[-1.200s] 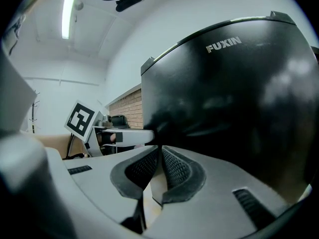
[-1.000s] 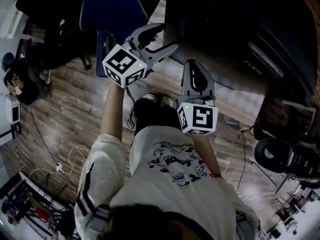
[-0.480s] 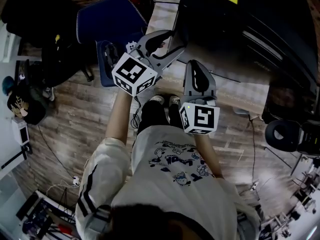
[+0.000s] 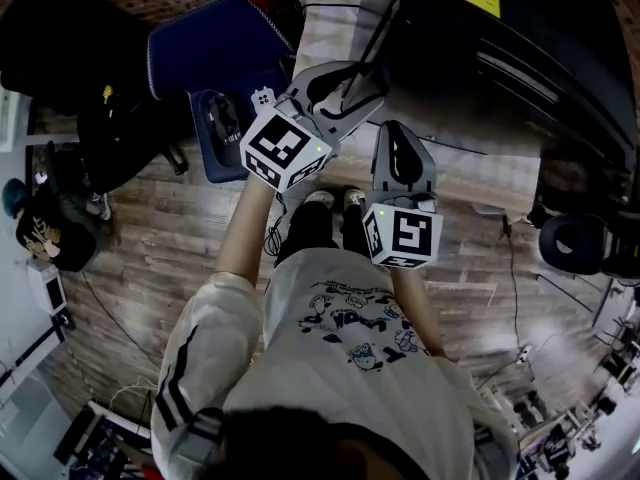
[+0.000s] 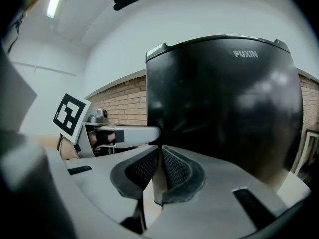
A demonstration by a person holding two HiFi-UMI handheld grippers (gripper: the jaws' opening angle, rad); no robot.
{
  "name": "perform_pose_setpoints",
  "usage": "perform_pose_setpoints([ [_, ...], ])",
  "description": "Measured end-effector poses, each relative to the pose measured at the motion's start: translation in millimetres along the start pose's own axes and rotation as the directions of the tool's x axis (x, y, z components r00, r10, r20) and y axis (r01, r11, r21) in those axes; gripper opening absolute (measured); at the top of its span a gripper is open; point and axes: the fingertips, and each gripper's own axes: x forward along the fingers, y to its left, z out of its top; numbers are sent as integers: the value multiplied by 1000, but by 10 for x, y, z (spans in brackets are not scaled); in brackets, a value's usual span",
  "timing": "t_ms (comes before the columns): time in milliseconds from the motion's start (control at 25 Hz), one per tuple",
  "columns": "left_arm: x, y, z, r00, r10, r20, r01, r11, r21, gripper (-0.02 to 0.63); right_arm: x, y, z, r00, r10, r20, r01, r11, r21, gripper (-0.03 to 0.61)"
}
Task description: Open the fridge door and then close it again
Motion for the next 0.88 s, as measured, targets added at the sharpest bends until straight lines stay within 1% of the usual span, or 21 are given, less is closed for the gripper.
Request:
perform_pose_setpoints([
  [240,-42,14,1,998,-65,-12,65,998,18,195,-8,12,-11,997,-75,8,75,997,15,41],
  [480,-56,-10,5,996,-85,-12,85,996,9,187,-73,-48,-51,987,-158,10,157,987,42,41],
  [640,-49,5,-5,994,-110,-31,110,994,11,179,-92,-53,-66,983,-183,11,182,982,52,41],
  [880,-48,2,-9,994,-99,-37,100,995,15,176,-135,-100,-81,978,-206,16,204,976,69,41],
])
